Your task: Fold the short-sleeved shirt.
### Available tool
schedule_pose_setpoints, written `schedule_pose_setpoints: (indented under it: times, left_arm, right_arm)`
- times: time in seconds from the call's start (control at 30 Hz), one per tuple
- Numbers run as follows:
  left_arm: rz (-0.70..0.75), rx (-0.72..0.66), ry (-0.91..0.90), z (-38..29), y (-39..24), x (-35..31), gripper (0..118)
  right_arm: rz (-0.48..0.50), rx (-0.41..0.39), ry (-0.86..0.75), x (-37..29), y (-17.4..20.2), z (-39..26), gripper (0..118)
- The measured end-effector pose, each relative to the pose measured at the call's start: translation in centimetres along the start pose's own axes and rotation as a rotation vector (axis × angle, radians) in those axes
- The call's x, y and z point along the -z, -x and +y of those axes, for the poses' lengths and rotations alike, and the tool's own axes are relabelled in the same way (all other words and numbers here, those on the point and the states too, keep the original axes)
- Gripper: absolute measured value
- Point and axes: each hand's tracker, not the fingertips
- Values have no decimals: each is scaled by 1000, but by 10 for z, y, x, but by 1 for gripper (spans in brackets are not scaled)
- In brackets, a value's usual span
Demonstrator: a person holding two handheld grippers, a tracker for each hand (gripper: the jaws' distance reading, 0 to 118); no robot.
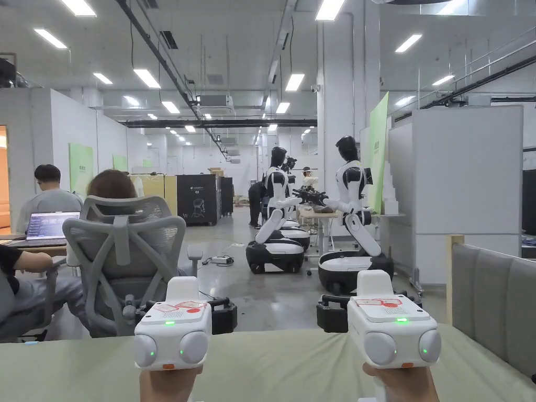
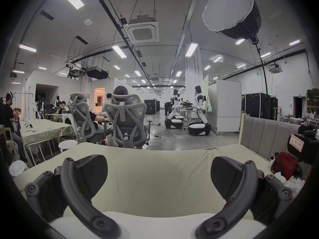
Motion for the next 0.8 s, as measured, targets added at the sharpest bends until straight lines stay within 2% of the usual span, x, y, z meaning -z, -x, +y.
schedule_pose_setpoints:
  times: [0.33, 0.6, 0.8]
  left_arm:
    - [3, 11, -3, 3, 1, 3, 118]
    - [1, 25, -5, 4, -4, -1, 118]
    - [-16, 14, -11, 5, -4, -5, 118]
  right_arm:
    - [52, 93, -10, -6, -13, 17, 118]
    - [-27, -4, 6, -20, 1, 23, 118]
    - [-37, -4, 20, -14, -4, 17, 118]
